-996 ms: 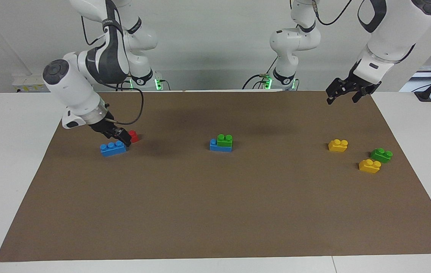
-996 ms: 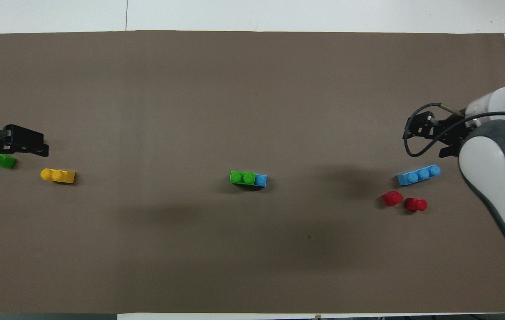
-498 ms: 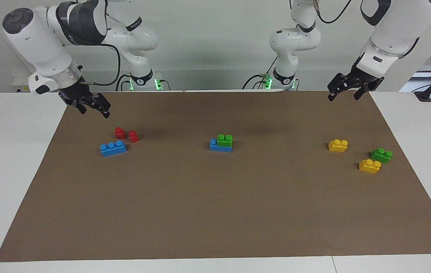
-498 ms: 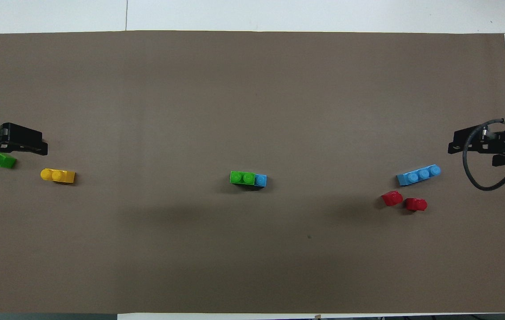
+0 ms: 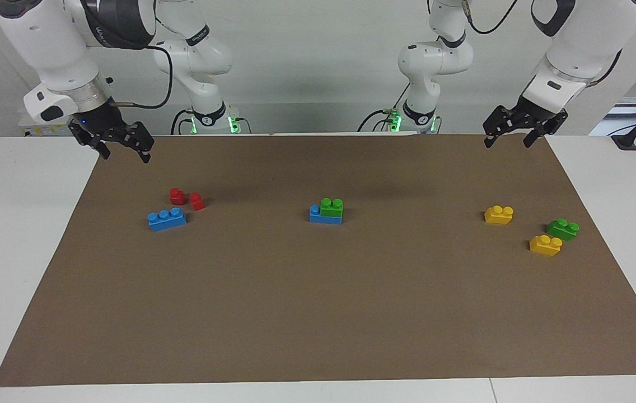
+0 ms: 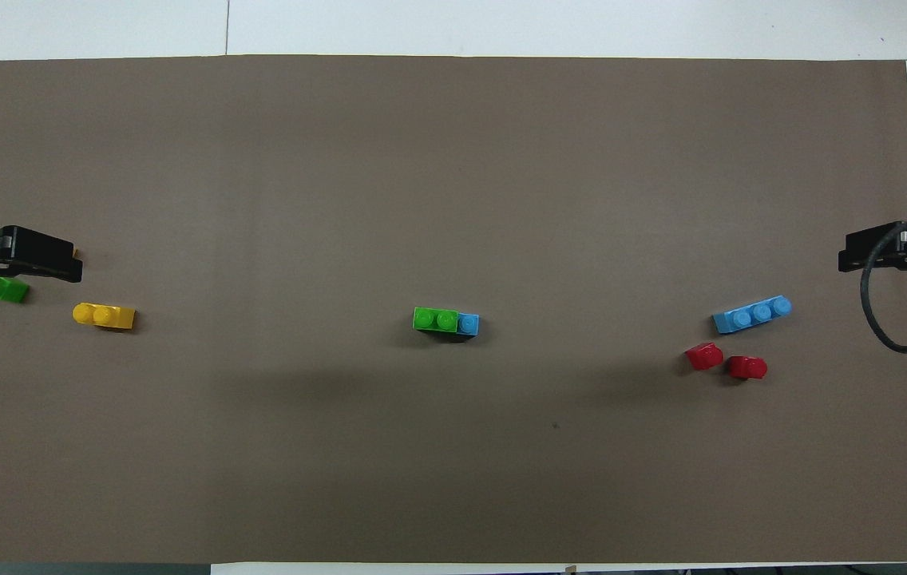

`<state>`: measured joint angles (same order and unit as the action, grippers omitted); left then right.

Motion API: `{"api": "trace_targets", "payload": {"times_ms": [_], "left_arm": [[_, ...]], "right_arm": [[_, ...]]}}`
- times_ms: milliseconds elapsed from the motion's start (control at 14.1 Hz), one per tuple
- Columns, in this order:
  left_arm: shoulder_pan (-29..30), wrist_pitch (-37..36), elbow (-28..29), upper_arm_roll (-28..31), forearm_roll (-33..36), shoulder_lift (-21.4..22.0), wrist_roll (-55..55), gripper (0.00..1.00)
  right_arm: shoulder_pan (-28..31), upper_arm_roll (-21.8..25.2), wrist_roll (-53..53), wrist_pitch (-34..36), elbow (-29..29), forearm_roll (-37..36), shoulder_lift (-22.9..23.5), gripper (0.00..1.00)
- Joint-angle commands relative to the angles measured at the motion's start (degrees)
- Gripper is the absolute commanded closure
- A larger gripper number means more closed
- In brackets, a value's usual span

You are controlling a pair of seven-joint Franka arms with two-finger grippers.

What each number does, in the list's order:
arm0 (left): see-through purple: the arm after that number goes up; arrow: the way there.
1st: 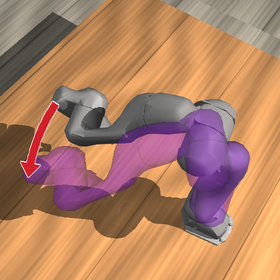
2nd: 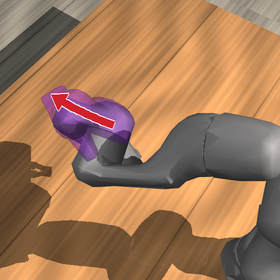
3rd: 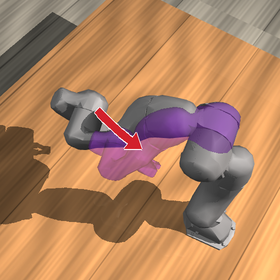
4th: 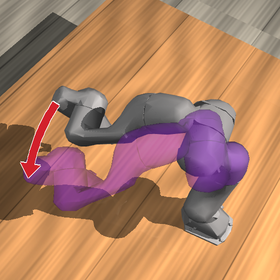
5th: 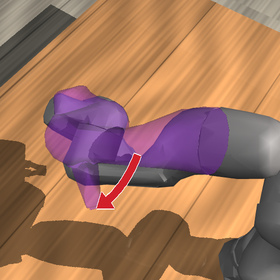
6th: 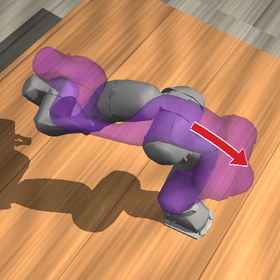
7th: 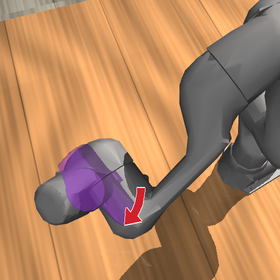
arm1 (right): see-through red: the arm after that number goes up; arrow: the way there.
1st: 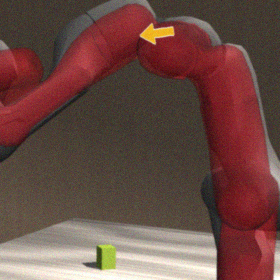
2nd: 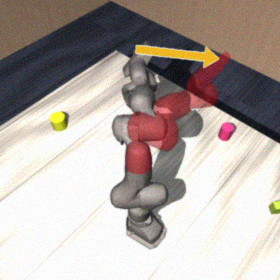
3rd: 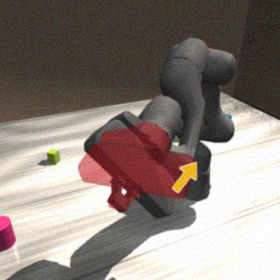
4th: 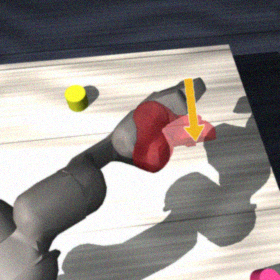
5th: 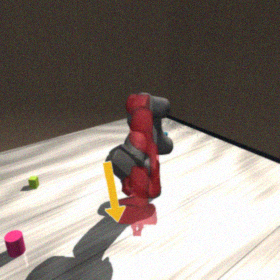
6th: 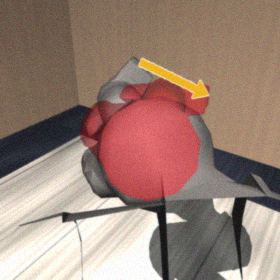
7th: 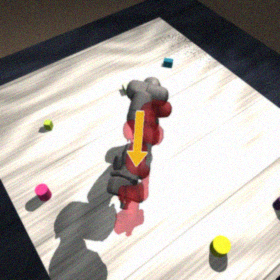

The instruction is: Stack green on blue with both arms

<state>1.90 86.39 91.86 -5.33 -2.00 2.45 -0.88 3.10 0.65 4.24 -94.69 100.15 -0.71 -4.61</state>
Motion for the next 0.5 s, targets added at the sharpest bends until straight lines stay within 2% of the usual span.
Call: {"api": "trace_targets", "payload": {"times_ms": [0, 427], "left_arm": [[-0.23, -1.49, -0.89, -0.12, 2.0, 0.19, 1.41, 0.0], [-0.23, -1.4, -0.8, -0.12, 1.91, 0.28, 1.58, 0.0]], "right_arm": [[0.24, -0.12, -1.69, -0.14, -2.67, -1.49, 1.79, 0.0], [0.59, -0.21, -0.82, -0.06, -2.86, -0.26, 1.79, 0.0]]}}
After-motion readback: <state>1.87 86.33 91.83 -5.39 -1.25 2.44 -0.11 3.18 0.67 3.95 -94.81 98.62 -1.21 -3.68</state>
